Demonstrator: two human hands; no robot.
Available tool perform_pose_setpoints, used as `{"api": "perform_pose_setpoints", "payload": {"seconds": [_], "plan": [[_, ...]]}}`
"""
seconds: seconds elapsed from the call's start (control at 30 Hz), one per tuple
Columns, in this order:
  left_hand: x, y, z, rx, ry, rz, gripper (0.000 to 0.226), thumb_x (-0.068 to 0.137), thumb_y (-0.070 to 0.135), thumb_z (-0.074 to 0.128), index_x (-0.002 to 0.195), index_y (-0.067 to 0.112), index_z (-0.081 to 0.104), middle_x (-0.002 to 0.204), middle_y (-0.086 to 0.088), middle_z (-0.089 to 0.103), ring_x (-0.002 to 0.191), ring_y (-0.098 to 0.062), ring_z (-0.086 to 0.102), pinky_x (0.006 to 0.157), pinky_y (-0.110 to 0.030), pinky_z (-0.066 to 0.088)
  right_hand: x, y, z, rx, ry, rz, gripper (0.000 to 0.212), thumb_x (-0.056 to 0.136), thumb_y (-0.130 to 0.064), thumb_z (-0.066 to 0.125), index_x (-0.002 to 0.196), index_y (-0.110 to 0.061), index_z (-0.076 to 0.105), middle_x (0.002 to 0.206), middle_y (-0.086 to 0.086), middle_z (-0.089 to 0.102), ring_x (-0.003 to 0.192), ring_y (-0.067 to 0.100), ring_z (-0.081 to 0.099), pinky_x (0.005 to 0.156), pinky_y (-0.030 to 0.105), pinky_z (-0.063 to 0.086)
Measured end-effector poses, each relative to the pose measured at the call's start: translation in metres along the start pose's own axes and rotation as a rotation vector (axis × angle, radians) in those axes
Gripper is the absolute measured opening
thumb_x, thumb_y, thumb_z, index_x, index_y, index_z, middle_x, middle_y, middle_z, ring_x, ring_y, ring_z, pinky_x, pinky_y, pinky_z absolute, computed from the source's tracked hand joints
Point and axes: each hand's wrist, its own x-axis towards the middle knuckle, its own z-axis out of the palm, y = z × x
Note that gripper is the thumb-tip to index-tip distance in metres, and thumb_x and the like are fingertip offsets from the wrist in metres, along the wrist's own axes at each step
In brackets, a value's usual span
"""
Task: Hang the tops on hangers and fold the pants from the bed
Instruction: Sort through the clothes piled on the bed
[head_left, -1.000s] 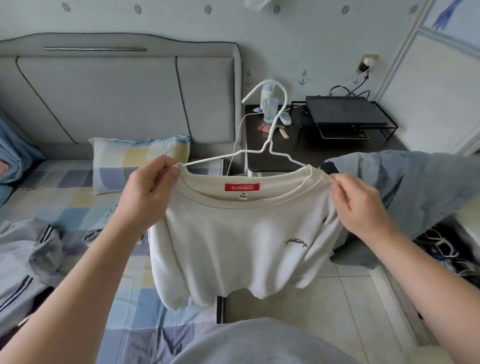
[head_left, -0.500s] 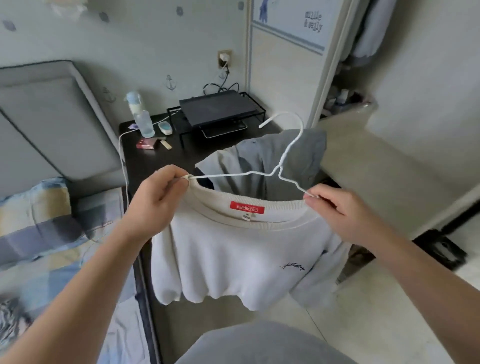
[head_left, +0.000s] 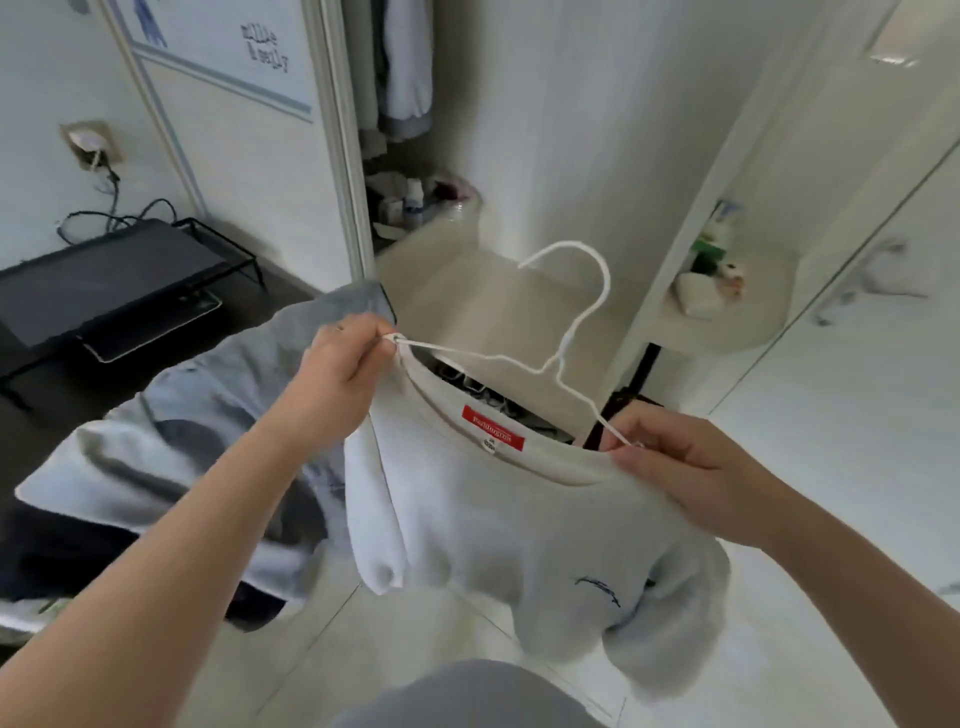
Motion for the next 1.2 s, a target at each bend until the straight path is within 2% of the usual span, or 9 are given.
{"api": "perform_pose_setpoints", "payload": {"seconds": [0.27,0.37,0.5,0.63,0.7,0.8,1.0,1.1,1.2], "plan": [[0.166,0.033,0.032,-0.072,-0.145,0.221,0.015,0.105,0.010,0.041,0.100,0.013,0.055,0.090,0.001,0.054,0.095,-0.029,0.052,0.086,-0.043,0.042,0.026,-0.041,-0.036,0.496,0.125,0.076,0.014,0.088,-0.008,0.054,0.087,-0.016,0.066,0.069,0.003,0.061,0.055,0.011,0.056,0.051,0.017,0.043],[0.229,0.048,0.030,-0.101,-0.163,0.316,0.021,0.105,0.010,0.043,0.114,0.005,0.063,0.111,-0.009,0.062,0.114,-0.031,0.052,0.103,-0.043,0.038,0.060,-0.065,-0.042,0.562,0.328,0.063,0.012,0.083,-0.012,0.056,0.081,-0.019,0.065,0.066,0.001,0.055,0.053,0.012,0.051,0.049,0.020,0.041],[0.276,0.060,0.008,-0.092,-0.207,0.350,0.036,0.103,0.028,0.052,0.140,0.030,0.053,0.150,0.001,0.044,0.143,-0.023,0.032,0.119,-0.043,0.025,0.115,-0.089,-0.045,0.428,0.691,0.023,0.006,0.079,-0.022,0.057,0.074,-0.023,0.059,0.064,-0.006,0.044,0.056,0.009,0.041,0.051,0.019,0.036],[0.296,0.057,-0.028,-0.208,-0.294,0.433,0.035,0.101,0.030,0.056,0.135,0.026,0.057,0.134,0.013,0.056,0.118,0.008,0.045,0.093,-0.001,0.033,0.174,-0.115,-0.057,0.377,0.877,-0.041,0.012,0.081,-0.025,0.058,0.070,-0.028,0.060,0.063,-0.008,0.048,0.057,0.008,0.044,0.055,0.020,0.039],[0.302,0.060,-0.049,-0.249,-0.340,0.470,0.019,0.100,0.027,0.058,0.118,0.027,0.065,0.112,0.022,0.063,0.101,0.014,0.053,0.081,0.005,0.033,0.203,-0.131,-0.067,0.362,0.935,-0.072,0.017,0.084,-0.023,0.059,0.068,-0.029,0.062,0.067,-0.005,0.051,0.064,0.013,0.046,0.063,0.027,0.039],[0.311,0.072,-0.081,-0.311,-0.385,0.515,0.009,0.098,0.025,0.061,0.102,0.026,0.069,0.102,0.014,0.069,0.098,0.000,0.061,0.081,-0.003,0.040,0.245,-0.158,-0.090,0.309,0.973,-0.121,0.035,0.098,-0.014,0.055,0.067,-0.029,0.062,0.071,0.000,0.058,0.069,0.016,0.052,0.070,0.032,0.041],[0.341,0.105,-0.141,-0.347,-0.442,0.546,0.020,0.091,0.045,0.066,0.096,0.025,0.071,0.095,0.008,0.071,0.091,-0.013,0.066,0.082,-0.028,0.051,0.330,-0.239,-0.157,0.100,1.095,-0.188,0.014,0.098,-0.010,0.052,0.085,-0.014,0.055,0.089,0.011,0.051,0.084,0.025,0.045,0.080,0.039,0.037],[0.367,0.119,-0.162,-0.240,-0.375,0.594,0.032,0.088,0.052,0.067,0.090,0.020,0.062,0.078,0.011,0.065,0.069,-0.013,0.059,0.070,-0.032,0.048,0.372,-0.280,-0.188,0.029,1.134,-0.242,0.011,0.098,-0.011,0.051,0.087,-0.013,0.051,0.078,0.008,0.049,0.073,0.019,0.046,0.066,0.028,0.037],[0.400,0.129,-0.179,-0.058,-0.263,0.580,0.046,0.084,0.062,0.064,0.105,0.021,0.059,0.094,0.006,0.068,0.082,-0.016,0.064,0.082,-0.039,0.055,0.410,-0.314,-0.217,-0.014,1.138,-0.264,0.017,0.096,-0.009,0.047,0.081,-0.016,0.044,0.043,-0.013,0.037,0.036,0.006,0.035,0.037,0.014,0.026]]}}
